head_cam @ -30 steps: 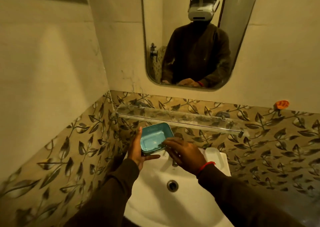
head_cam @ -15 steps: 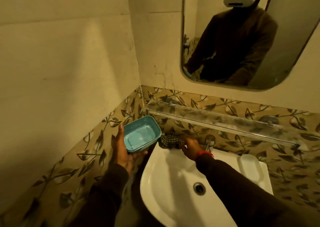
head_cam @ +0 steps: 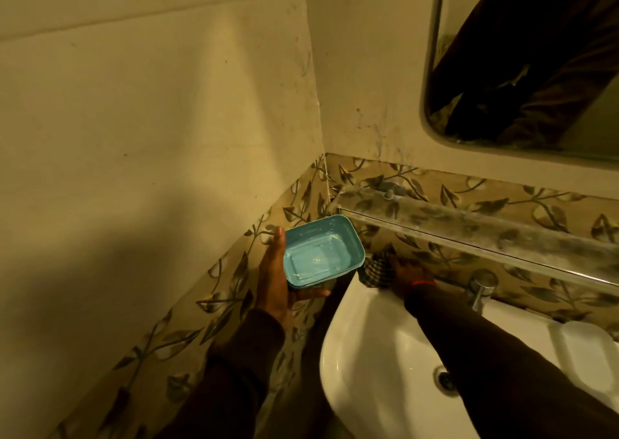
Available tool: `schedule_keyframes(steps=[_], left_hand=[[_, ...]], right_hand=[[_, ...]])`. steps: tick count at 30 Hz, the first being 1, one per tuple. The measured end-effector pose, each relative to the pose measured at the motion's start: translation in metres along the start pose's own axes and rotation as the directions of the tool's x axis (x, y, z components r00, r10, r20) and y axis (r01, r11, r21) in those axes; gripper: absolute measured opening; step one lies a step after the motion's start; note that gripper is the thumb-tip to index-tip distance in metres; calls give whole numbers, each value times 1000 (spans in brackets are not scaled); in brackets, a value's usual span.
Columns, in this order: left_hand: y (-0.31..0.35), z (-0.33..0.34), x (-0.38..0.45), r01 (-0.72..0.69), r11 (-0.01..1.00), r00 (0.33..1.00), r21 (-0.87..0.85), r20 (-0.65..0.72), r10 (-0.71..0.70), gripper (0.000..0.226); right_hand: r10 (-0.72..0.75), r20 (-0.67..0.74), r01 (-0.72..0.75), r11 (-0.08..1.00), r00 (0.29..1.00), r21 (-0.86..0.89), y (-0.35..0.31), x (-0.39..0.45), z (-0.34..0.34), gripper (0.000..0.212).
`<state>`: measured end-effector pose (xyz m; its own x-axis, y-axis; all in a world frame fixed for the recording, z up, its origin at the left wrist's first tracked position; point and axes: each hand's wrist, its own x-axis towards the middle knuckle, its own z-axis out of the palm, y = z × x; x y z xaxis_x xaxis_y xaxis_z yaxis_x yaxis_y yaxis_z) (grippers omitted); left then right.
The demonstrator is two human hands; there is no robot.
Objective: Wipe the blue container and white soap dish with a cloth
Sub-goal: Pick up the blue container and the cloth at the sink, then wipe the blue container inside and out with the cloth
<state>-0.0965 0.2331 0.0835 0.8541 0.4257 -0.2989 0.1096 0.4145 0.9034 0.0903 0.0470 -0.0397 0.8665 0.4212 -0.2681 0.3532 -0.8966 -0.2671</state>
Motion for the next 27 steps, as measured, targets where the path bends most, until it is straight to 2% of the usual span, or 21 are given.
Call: schedule_keyframes(steps=[1, 4, 7, 10, 12, 14, 16, 18, 21, 25, 27], left_hand=[[0, 0, 1, -11, 1000, 1000, 12, 0, 11, 89], [0, 0, 4, -1, 1000, 1000, -8, 14, 1, 91], [0, -5, 6, 11, 999, 998, -33, 61, -9, 75], [0, -14, 7, 15, 998, 997, -66, 78, -9, 54], [3, -17, 5, 8, 999, 998, -52, 60, -5, 55], [7, -14, 2, -1, 1000, 999, -18, 44, 2, 68], [12, -7, -1, -34, 999, 999, 25, -36, 35, 82], [15, 1, -5, -62, 998, 997, 27, -54, 63, 88], [17, 14, -13, -126, 992, 989, 14, -73, 127, 84], [13, 33, -24, -147, 989, 983, -31, -113, 143, 79], [9, 44, -29, -156, 987, 983, -42, -100, 152, 74]], right_hand=[[26, -26, -27, 998, 999, -60, 1, 1, 3, 67], [91, -49, -94, 993, 995, -68, 3, 8, 17, 62], [121, -64, -129, 980, 991, -149, 4, 16, 23, 49], [96, -104, -110, 984, 990, -138, 9, 21, 27, 51], [57, -171, -65, 997, 984, -44, 9, 18, 29, 58], [28, -237, 2, 992, 971, 126, 5, 9, 28, 60], [-33, -323, 127, 953, 946, 274, -2, -3, 23, 62], [-89, -433, 262, 895, 897, 360, -11, -22, 13, 61], [-116, -538, 414, 777, 835, 475, -20, -61, -8, 49], [-135, -500, 504, 443, 855, 742, -21, -128, -43, 36], [-76, -577, 566, 338, 813, 752, -16, -158, -62, 36]])
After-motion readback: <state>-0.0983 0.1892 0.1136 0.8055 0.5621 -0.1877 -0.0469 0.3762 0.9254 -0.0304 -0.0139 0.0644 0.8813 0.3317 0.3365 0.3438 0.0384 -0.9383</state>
